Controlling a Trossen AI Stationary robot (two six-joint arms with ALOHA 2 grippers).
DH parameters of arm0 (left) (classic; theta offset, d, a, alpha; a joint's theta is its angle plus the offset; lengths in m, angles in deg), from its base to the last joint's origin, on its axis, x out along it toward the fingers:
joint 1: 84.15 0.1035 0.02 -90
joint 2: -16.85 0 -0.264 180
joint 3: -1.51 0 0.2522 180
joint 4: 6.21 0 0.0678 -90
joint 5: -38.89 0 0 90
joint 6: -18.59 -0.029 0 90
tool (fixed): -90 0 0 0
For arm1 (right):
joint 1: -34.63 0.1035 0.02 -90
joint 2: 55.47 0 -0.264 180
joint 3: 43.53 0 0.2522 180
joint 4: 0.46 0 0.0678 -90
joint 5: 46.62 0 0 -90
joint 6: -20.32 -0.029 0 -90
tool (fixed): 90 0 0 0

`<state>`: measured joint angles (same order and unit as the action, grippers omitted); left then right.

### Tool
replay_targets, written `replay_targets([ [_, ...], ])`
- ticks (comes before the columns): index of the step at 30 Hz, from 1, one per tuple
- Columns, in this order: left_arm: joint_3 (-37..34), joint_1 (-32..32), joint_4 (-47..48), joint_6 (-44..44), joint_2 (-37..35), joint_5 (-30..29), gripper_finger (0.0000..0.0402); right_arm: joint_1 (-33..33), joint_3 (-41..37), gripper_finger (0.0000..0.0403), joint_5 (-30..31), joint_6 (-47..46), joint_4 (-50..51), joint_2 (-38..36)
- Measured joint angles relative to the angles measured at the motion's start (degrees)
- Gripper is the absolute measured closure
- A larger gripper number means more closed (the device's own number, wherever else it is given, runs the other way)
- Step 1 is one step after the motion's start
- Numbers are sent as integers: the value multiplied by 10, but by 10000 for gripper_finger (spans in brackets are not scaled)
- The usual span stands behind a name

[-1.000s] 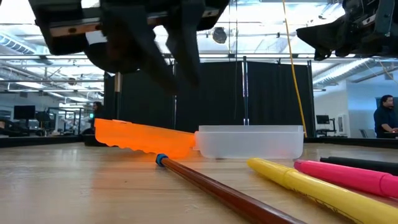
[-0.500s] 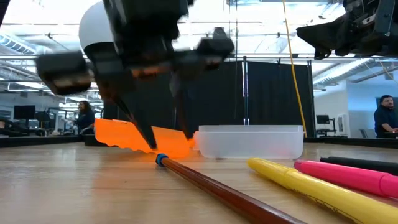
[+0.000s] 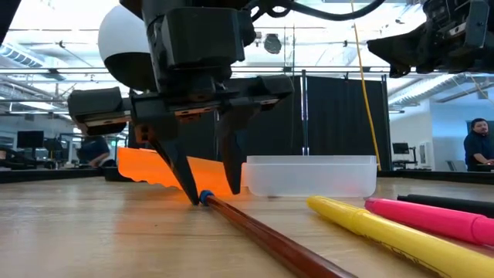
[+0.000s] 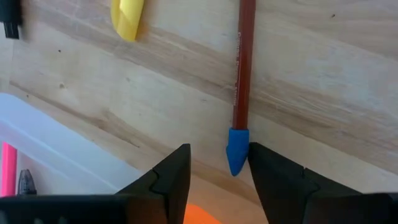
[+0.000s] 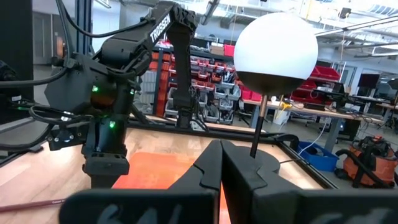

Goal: Pick & place school supplies into a supply box
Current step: Put the brown pencil into the orange supply box

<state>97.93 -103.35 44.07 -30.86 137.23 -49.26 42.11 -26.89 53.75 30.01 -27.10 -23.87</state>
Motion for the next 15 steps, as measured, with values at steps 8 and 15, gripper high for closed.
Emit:
replay_targets([
  [8,-1,-19,6,15,1,-4,230,0,0,403,0,0,-1,0],
  [15,-2,-25,11,46,2,5,298,0,0,403,0,-19,-1,0],
])
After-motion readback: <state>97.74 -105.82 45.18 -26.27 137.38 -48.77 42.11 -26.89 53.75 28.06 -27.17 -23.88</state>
